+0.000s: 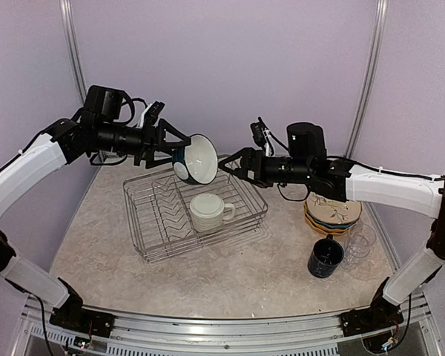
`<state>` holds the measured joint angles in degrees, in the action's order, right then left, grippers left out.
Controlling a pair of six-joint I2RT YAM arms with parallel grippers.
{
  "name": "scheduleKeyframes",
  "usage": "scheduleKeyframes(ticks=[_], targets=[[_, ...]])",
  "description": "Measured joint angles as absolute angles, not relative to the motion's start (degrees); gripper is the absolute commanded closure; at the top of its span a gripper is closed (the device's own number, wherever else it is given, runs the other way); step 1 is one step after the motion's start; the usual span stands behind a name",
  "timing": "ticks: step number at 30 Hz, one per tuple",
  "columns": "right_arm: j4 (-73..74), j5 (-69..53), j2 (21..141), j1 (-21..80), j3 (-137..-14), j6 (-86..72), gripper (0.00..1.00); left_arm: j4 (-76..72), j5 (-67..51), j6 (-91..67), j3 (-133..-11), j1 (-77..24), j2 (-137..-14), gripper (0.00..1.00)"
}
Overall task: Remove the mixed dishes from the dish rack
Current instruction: Pass from the left arm to the right, then place the bowl at the center of the board.
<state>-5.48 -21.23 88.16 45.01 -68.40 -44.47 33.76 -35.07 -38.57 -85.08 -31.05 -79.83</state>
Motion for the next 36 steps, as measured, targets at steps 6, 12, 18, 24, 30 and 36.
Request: scheduleKeyframes(ticks=[6, 12, 18, 24, 30, 36], targets=[[-6.9, -21.8, 88.6, 44.8, -68.5, -45.5, 0.41, 26.6, -39.6, -40.4, -84.2, -35.0, -83.1, 0.66], [-7.7, -22.1, 88.6, 44.8, -67.1, -46.0, 0.91, 22.7, -41.6, -41.8, -84.2, -37.4, -86.4, 0.66], [-5.3, -18.9, 86.6, 44.5, -62.5, -44.3, 1.0, 21.4, -43.2, -43.4, -84.3, -37.8, -88.9, 0.26], [1.1, -15.1, 80.3, 42.7, -57.5, -42.1, 1.0, 20.7, -44.4, -40.7, -84.3, -36.0, -89.0, 0.01], [12.5, -12.3, 76.0, 42.3, -55.9, -35.6, 1.0, 26.9, -41.3, -36.7, -84.6, -31.4, -88.6, 0.01], [27.5, -6.7, 77.9, 45.0, -55.8, -30.7, 1.0, 39.1, -33.5, -30.8, -90.7, -30.7, -92.8, 0.02]])
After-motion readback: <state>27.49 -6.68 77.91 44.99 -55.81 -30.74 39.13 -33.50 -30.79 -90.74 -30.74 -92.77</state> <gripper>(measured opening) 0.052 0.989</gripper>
